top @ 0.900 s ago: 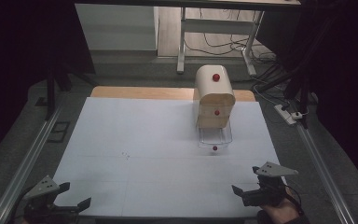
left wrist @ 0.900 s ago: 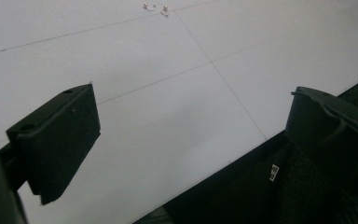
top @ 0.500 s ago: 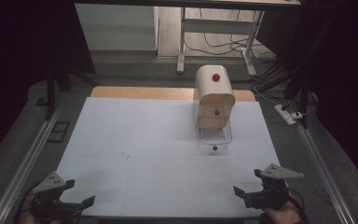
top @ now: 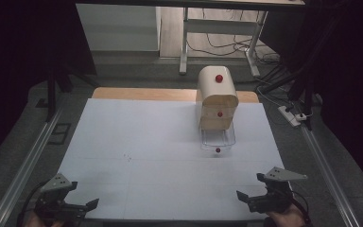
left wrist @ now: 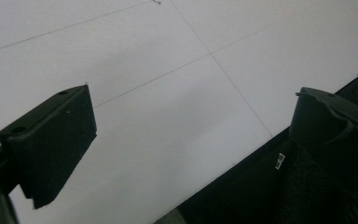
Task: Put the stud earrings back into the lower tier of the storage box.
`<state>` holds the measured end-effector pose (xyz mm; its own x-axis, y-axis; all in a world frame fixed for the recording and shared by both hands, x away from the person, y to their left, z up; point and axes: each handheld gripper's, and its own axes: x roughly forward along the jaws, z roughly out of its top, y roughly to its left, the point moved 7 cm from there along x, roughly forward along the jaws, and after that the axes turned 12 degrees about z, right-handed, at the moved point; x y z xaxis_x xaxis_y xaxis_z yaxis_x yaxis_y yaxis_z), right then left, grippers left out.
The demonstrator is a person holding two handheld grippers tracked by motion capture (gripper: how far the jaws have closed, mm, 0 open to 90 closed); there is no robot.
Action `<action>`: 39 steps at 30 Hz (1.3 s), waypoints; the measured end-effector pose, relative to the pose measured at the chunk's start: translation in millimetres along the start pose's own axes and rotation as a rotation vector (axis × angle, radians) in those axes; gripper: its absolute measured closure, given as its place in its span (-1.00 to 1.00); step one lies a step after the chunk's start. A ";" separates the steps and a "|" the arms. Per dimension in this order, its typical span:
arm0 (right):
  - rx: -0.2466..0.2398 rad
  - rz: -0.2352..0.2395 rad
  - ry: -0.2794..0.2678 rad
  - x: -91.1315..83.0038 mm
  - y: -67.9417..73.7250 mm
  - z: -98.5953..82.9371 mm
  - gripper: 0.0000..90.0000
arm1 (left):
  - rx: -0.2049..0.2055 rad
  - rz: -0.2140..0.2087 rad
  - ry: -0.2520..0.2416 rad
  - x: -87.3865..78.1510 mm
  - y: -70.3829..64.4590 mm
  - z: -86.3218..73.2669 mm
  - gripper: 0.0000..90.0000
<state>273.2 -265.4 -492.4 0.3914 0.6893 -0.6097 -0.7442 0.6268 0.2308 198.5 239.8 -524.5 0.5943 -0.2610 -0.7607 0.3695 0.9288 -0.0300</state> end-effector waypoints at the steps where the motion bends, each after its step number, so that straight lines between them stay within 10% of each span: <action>1: -0.002 0.003 0.004 0.5 0.2 0.0 -1.00 | -0.002 0.002 0.002 0.0 0.2 -0.1 -0.99; 10: -0.002 0.016 0.020 2.1 0.5 -0.8 -1.00 | 0.025 0.032 -0.003 0.2 -1.7 6.5 -0.99; 19: -0.005 0.018 0.036 4.1 1.2 -1.2 -1.00 | 0.031 -0.064 -0.031 6.9 -6.0 14.1 -0.99; 39: -0.012 0.027 0.055 5.6 2.0 -1.8 -1.00 | 0.082 -0.076 -0.050 32.8 -17.7 35.8 -0.97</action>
<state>272.9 -261.0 -496.7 0.3412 0.6849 -0.6438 -0.7609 0.6034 0.2387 237.0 205.4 -525.7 0.5967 -0.3445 -0.7248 0.4705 0.8818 -0.0318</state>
